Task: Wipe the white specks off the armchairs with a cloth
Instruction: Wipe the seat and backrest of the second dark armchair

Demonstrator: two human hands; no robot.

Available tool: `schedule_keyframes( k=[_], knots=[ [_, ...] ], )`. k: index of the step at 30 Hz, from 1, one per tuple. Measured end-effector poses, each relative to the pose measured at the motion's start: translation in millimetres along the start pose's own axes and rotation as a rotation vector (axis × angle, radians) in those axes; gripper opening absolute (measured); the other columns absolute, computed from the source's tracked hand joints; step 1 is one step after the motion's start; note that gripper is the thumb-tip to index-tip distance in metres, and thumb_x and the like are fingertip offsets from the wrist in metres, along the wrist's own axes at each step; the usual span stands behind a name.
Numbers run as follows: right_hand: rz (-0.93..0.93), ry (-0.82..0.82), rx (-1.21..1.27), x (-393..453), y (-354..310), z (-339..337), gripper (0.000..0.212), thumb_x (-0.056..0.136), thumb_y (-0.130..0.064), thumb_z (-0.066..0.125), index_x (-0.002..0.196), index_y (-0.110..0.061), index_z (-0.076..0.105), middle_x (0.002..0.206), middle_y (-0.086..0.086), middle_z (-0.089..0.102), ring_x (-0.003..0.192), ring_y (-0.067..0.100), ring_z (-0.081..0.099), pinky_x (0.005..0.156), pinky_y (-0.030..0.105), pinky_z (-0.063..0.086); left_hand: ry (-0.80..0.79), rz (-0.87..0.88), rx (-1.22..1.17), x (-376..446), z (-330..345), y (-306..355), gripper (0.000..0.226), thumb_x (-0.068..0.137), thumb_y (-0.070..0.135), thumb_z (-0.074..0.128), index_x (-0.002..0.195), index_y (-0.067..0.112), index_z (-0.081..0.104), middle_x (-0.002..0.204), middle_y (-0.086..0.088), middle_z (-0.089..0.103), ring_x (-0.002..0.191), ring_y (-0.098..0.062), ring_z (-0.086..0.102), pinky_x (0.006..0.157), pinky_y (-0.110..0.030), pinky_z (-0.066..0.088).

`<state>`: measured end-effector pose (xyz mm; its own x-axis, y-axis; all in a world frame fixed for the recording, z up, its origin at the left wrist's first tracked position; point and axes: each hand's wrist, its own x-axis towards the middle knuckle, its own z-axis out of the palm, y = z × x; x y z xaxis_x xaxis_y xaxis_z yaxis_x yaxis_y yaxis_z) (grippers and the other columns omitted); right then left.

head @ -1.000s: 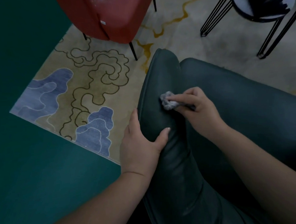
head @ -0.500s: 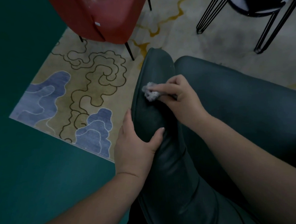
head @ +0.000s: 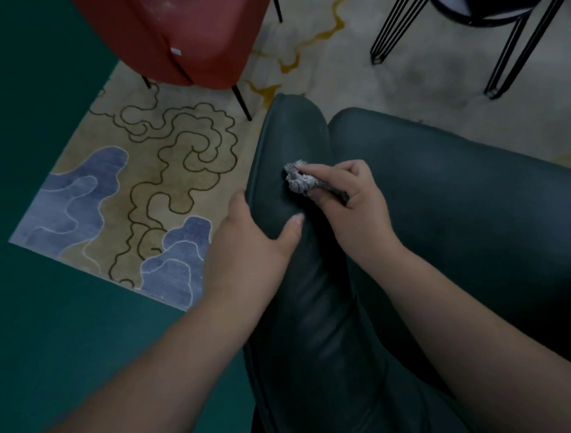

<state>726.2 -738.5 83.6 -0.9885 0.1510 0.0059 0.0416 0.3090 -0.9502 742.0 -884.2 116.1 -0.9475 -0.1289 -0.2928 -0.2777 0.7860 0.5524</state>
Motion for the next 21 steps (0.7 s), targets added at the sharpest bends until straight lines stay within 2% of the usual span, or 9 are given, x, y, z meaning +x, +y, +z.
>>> schedule_keyframes(
  k=[3,8,11,13,14,17,21],
  knots=[
    [0.004,0.061,0.048,15,4,4,0.037,0.086,-0.005,0.066,0.111,-0.031,0.067,0.097,0.002,0.043,0.085,-0.009,0.047,0.086,0.005,0.039,0.000,0.017,0.079,27,5,15,0.084,0.074,0.063,0.064,0.139,0.019,0.034,0.126,-0.005,0.057,0.112,-0.026,0.056,0.082,-0.034,0.045],
    [0.106,0.143,0.135,64,17,9,0.031,0.088,-0.015,0.065,0.106,-0.040,0.066,0.095,-0.008,0.042,0.084,-0.012,0.048,0.084,-0.001,0.035,0.091,0.049,0.082,29,12,13,0.088,0.067,0.070,0.062,0.139,0.026,0.036,0.125,0.002,0.059,0.109,-0.021,0.059,0.078,-0.031,0.046],
    [0.212,0.177,0.161,91,28,6,0.029,0.091,-0.013,0.062,0.113,-0.028,0.068,0.099,-0.009,0.058,0.086,-0.012,0.055,0.081,-0.001,0.038,0.111,0.061,0.078,30,13,12,0.085,0.065,0.070,0.062,0.134,0.027,0.039,0.121,0.004,0.061,0.105,-0.019,0.060,0.075,-0.030,0.045],
    [0.274,0.185,0.236,92,30,1,0.029,0.091,-0.008,0.059,0.116,-0.022,0.068,0.093,-0.021,0.062,0.082,-0.021,0.055,0.075,-0.003,0.039,0.117,0.059,0.081,30,13,12,0.081,0.065,0.069,0.063,0.131,0.027,0.040,0.118,0.004,0.061,0.101,-0.019,0.060,0.072,-0.029,0.043],
    [0.291,0.178,0.250,87,30,0,0.030,0.092,-0.007,0.059,0.116,-0.022,0.068,0.094,-0.022,0.063,0.083,-0.022,0.054,0.076,-0.003,0.039,0.117,0.058,0.090,30,13,12,0.081,0.065,0.069,0.063,0.130,0.027,0.040,0.117,0.004,0.062,0.099,-0.019,0.060,0.071,-0.029,0.042],
    [0.222,0.170,0.177,57,27,4,0.032,0.090,-0.010,0.061,0.115,-0.029,0.067,0.106,-0.005,0.060,0.092,-0.010,0.055,0.086,0.003,0.040,0.118,0.059,0.109,30,14,13,0.081,0.065,0.069,0.061,0.129,0.025,0.040,0.117,0.002,0.063,0.097,-0.023,0.062,0.070,-0.030,0.045],
    [0.140,0.153,0.174,42,20,8,0.032,0.088,-0.012,0.064,0.110,-0.035,0.067,0.096,-0.004,0.045,0.087,-0.006,0.048,0.085,0.001,0.036,0.117,0.056,0.117,30,14,14,0.081,0.064,0.070,0.060,0.128,0.024,0.039,0.116,0.000,0.063,0.096,-0.025,0.063,0.068,-0.030,0.044]
  ],
)
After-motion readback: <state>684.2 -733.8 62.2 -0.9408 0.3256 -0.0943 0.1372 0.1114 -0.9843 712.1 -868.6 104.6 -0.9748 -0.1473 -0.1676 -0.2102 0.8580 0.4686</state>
